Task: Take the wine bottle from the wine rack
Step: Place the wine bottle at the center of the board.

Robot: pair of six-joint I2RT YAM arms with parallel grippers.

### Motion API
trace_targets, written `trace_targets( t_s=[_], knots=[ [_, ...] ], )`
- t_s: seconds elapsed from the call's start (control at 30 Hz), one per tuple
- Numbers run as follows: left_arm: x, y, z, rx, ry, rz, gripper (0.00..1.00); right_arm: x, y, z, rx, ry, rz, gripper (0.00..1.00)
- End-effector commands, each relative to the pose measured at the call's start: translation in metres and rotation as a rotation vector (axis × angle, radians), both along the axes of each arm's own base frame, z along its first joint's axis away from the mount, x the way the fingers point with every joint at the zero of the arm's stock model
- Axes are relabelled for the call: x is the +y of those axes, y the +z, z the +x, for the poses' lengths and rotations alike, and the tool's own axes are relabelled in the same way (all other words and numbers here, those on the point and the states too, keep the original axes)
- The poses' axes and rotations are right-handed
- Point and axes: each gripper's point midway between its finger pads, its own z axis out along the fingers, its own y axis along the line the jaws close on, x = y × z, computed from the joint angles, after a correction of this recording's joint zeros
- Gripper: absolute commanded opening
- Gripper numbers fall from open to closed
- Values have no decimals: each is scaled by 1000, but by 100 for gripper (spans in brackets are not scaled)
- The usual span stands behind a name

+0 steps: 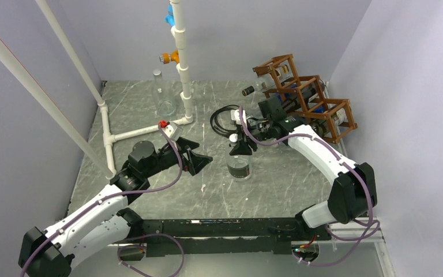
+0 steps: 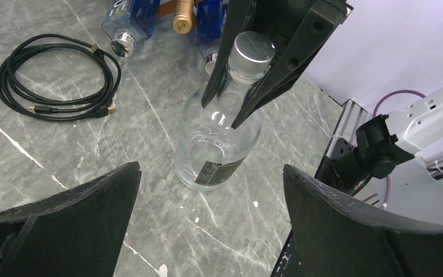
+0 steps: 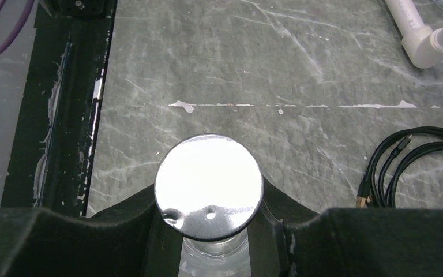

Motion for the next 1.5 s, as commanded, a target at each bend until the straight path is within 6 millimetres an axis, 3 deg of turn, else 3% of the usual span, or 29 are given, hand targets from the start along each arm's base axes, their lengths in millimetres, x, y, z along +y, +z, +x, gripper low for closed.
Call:
trace_targets(
  t_s=[0.0,0.4,0.77,1.07,1.13,1.47],
  knots=[
    [-5,13,4,-62,16,-25,99,11,46,-4,-187,84,144,4],
    [-5,-5,-5,-20,38,1,99,-4,19,-39,-234,221,131,19],
    [-12,-6,-13,-16,12,14,99,-15,6,-51,-248,253,117,65],
    [-23,0,-14,-25,-8,21,99,-35,11,-49,-263,209,136,87],
    [-24,2,-14,-29,-11,16,99,-41,13,-50,-268,201,148,99],
    [-24,13,-8,-55,16,11,99,-66,13,-51,-313,162,147,100]
  ],
)
